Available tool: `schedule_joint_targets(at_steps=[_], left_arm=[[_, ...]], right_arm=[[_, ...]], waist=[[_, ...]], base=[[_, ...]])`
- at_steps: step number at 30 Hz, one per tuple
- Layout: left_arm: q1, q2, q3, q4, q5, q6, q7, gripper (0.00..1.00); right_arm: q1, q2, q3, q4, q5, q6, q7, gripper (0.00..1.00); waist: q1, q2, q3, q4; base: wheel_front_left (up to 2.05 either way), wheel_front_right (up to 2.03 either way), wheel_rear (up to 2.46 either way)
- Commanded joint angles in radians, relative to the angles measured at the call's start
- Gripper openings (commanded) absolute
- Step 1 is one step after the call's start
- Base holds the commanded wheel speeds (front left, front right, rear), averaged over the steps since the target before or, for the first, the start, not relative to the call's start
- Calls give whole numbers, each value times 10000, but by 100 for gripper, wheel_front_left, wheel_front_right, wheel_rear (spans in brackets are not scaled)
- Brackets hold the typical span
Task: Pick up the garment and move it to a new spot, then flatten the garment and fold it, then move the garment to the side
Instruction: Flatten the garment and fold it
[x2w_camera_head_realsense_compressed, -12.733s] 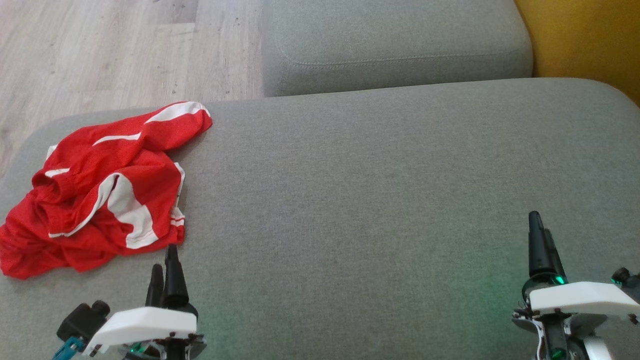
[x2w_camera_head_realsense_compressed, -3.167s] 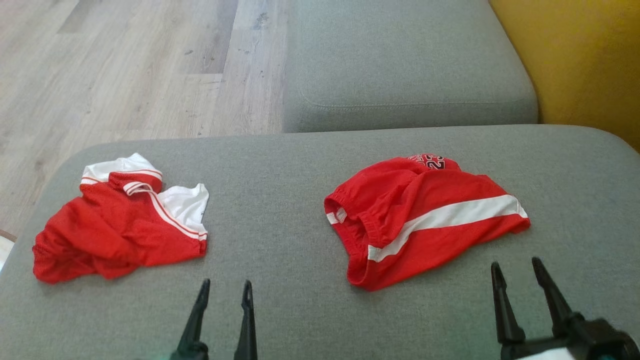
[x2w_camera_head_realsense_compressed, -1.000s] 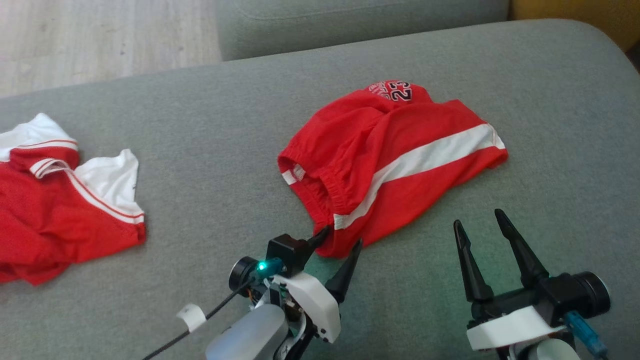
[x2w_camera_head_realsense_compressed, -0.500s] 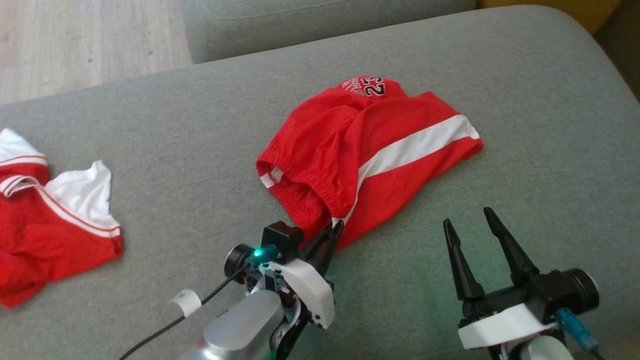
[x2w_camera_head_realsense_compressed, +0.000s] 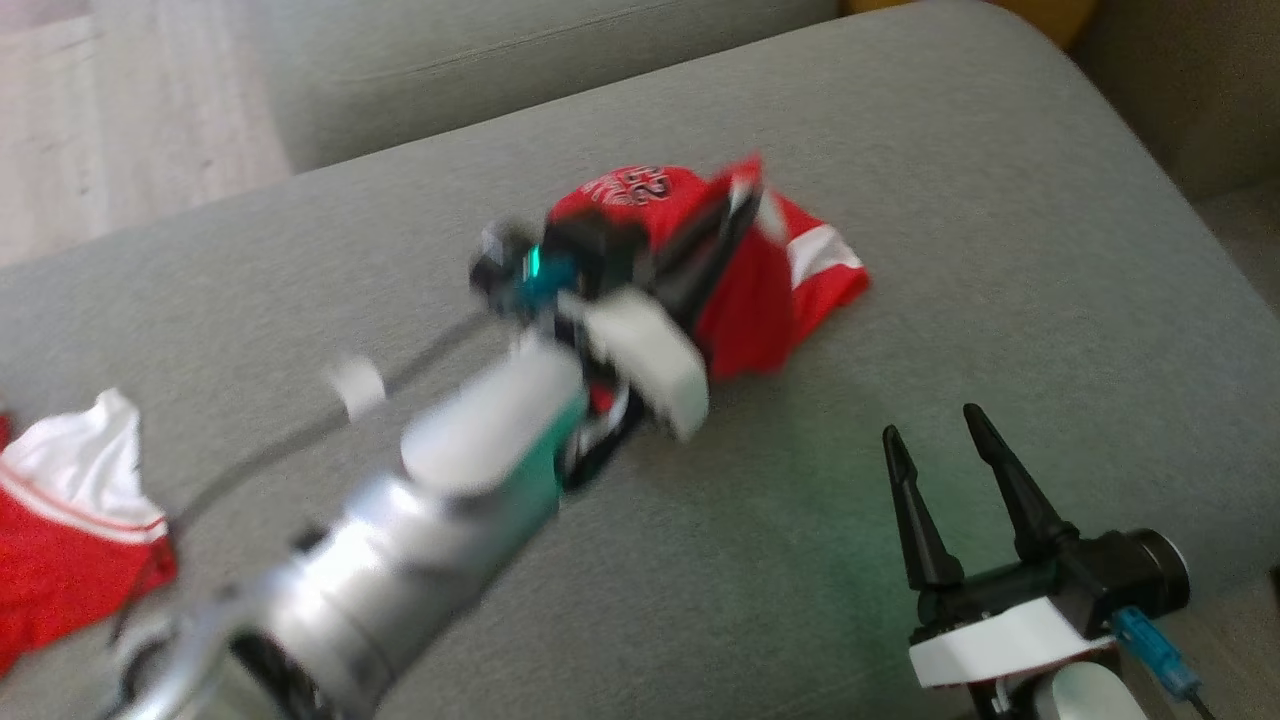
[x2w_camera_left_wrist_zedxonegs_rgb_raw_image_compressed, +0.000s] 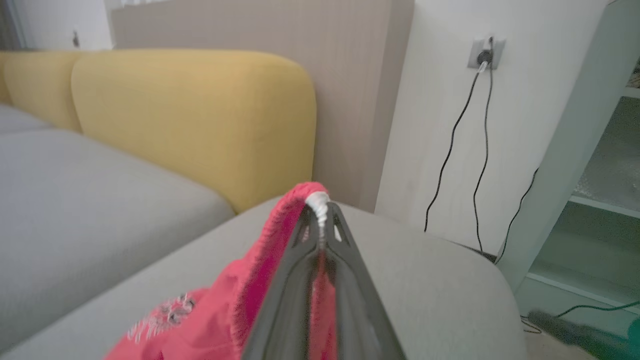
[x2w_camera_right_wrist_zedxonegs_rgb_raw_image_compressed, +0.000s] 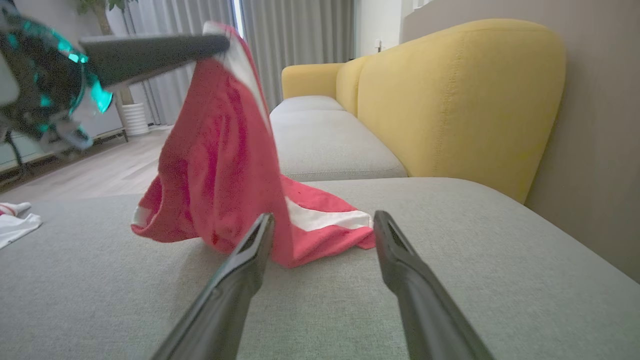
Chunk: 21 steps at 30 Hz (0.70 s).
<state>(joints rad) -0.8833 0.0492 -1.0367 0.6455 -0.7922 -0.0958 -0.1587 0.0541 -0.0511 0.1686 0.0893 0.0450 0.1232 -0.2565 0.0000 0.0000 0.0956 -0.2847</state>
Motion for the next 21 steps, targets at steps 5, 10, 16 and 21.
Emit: schedule_joint_targets(at_steps=[5, 10, 16, 21], left_arm=[[-2184, 146, 588, -257, -119, -215, 309, 0], [-2994, 213, 1011, 18, -553, -286, 292, 0], [-2763, 450, 1174, -23, -1243, -327, 440, 0], [-1403, 1050, 1033, -465, -1551, -245, 398, 0]], right_arm=[[-274, 6, 317, -369, 383, 75, -53, 100], [-76, 7, 239, -326, 446, 75, -53, 100], [-36, 7, 220, -414, 360, 75, -53, 100], [16, 8, 296, -427, 81, 75, -53, 100]], waist=[[0, 0, -231, -746], [0, 0, -626, -1139], [0, 0, -694, -1163], [0, 0, -559, -814]], base=[[0, 0, 0], [0, 0, 0], [0, 0, 0], [0, 0, 0]])
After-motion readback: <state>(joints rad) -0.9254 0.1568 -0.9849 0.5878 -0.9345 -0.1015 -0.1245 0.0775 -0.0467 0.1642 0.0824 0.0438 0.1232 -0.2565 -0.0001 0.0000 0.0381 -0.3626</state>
